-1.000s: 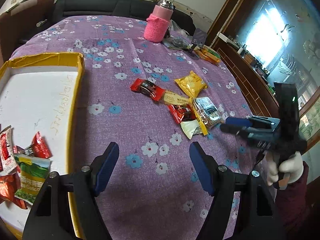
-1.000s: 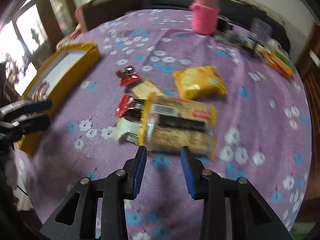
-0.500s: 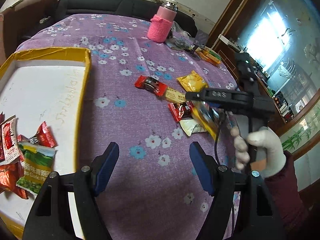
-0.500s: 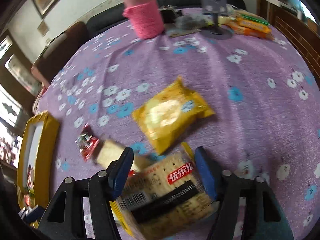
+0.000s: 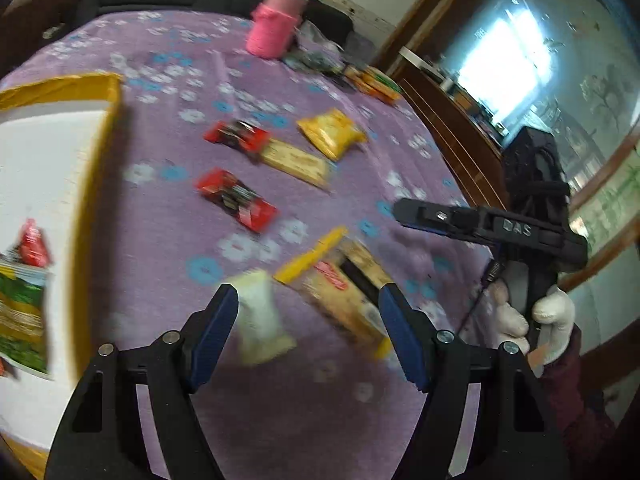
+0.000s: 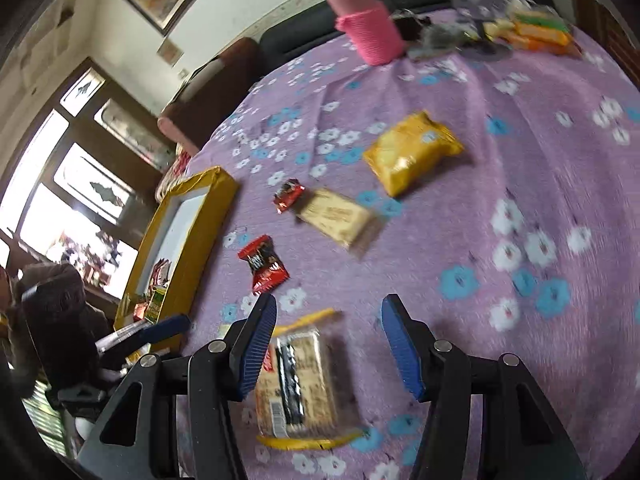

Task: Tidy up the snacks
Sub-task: 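Pass the crackers pack from the right gripper into the left gripper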

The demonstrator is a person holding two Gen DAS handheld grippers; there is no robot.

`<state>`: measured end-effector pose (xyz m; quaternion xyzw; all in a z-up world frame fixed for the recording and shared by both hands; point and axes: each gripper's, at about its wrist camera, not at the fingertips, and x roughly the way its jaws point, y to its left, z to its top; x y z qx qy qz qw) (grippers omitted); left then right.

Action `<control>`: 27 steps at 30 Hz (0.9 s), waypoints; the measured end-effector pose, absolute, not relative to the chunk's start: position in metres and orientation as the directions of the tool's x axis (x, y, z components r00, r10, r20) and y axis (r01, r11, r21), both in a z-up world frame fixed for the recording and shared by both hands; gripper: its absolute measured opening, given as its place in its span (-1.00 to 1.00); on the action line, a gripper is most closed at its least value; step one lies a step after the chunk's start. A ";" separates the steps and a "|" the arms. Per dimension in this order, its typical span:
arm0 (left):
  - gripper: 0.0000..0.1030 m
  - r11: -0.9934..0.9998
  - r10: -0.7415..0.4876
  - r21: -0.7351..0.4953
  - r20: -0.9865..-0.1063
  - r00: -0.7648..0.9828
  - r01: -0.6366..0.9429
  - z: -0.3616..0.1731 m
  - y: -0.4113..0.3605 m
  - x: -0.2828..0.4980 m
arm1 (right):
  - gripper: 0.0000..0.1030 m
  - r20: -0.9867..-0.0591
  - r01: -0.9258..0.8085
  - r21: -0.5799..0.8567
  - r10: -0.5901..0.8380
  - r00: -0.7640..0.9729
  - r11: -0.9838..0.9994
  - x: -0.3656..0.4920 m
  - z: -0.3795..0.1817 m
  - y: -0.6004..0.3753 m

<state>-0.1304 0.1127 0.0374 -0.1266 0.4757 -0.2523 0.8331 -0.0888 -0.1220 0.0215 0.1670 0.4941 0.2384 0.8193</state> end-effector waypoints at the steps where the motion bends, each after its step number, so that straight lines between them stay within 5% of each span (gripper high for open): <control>1: 0.41 0.834 -0.551 -0.458 -0.734 0.398 0.310 0.034 0.101 -0.132 | 0.13 -0.729 -0.214 0.517 0.558 0.397 0.829 -0.090 0.018 -0.127; 15: 0.52 0.911 -0.400 -0.318 -0.833 0.381 0.262 0.016 0.022 -0.113 | 0.13 -0.639 -0.173 0.614 0.613 0.464 0.770 -0.119 0.014 -0.168; 23: 0.68 0.937 -0.174 0.009 -0.856 0.488 0.349 0.006 -0.022 -0.111 | 0.13 -0.625 -0.148 0.609 0.586 0.516 0.779 -0.127 0.017 -0.190; 25: 0.39 0.922 -0.212 -0.001 -0.840 0.500 0.388 0.006 -0.021 -0.112 | 0.13 -0.626 -0.145 0.606 0.582 0.520 0.782 -0.128 0.017 -0.192; 27: 0.33 0.917 -0.234 -0.024 -0.840 0.489 0.398 0.009 -0.015 -0.112 | 0.13 -0.626 -0.143 0.607 0.581 0.520 0.782 -0.128 0.017 -0.194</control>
